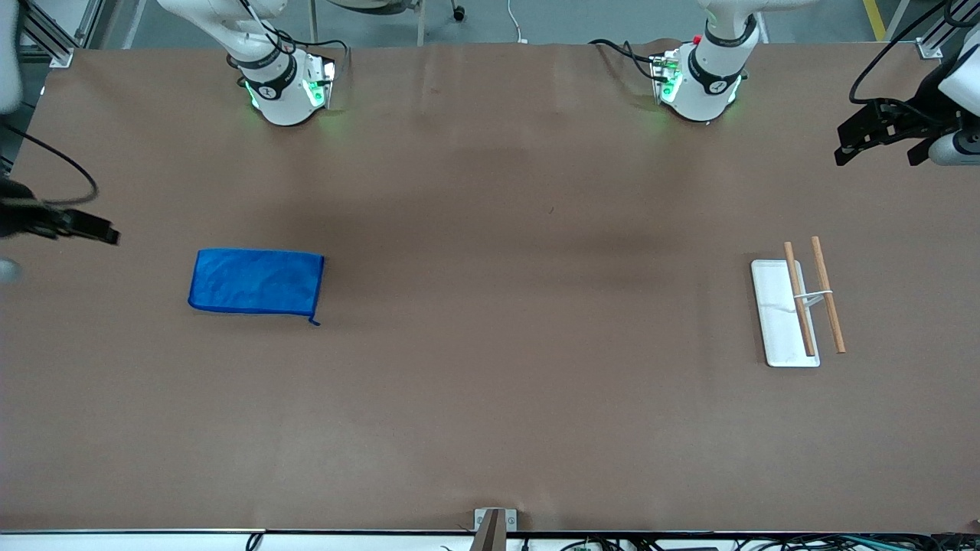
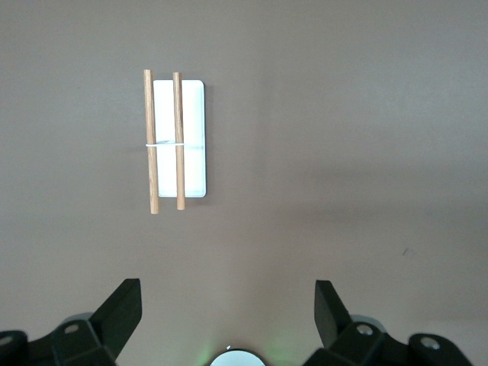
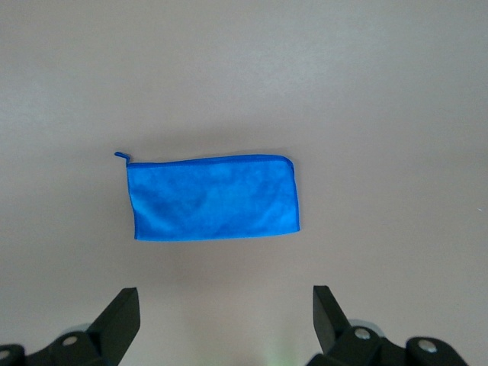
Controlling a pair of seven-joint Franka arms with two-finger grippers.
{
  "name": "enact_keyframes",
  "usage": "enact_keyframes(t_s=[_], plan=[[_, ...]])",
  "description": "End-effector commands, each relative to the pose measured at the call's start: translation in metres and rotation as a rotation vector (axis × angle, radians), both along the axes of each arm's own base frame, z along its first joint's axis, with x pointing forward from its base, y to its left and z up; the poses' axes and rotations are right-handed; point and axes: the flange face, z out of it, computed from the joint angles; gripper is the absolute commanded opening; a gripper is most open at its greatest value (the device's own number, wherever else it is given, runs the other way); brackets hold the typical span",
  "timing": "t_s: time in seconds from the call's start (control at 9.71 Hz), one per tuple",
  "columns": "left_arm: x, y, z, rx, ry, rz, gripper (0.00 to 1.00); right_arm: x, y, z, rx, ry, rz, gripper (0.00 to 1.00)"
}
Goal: Right arm passes towel to left arm to hang
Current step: 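Reach the right gripper down to the edge of the blue towel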
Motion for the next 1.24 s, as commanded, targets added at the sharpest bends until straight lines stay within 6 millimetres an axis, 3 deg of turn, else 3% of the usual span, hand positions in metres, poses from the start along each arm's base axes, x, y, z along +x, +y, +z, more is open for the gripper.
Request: enact_keyframes(t_s=[0.0,0.21,0.41,0.62,0.82,1.13], plan=[[0.003,-0.004,-0.012,0.017,0.038,-0.008,1.0,-0.013,0.014,-0.064,-0.002,-0.03,0.042,1.0],[0.003,-0.003,-0.012,0.018,0.036,-0.013,1.0,-0.029,0.022,-0.143,-0.008,-0.101,0.081,1.0],[0.003,-0.002,-0.012,0.017,0.036,-0.011,1.0,-0.056,0.015,-0.22,-0.012,-0.163,0.162,1.0],[0.004,-0.004,-0.012,0.012,0.038,-0.013,1.0,-0.064,0.015,-0.288,-0.022,-0.181,0.166,0.99],[0.004,-0.003,-0.012,0.008,0.037,-0.012,1.0,-0.071,0.016,-0.321,-0.026,-0.183,0.171,0.99],[0.003,-0.006,-0.012,0.005,0.039,-0.017,1.0,-0.079,0.017,-0.338,-0.021,-0.147,0.166,0.96]])
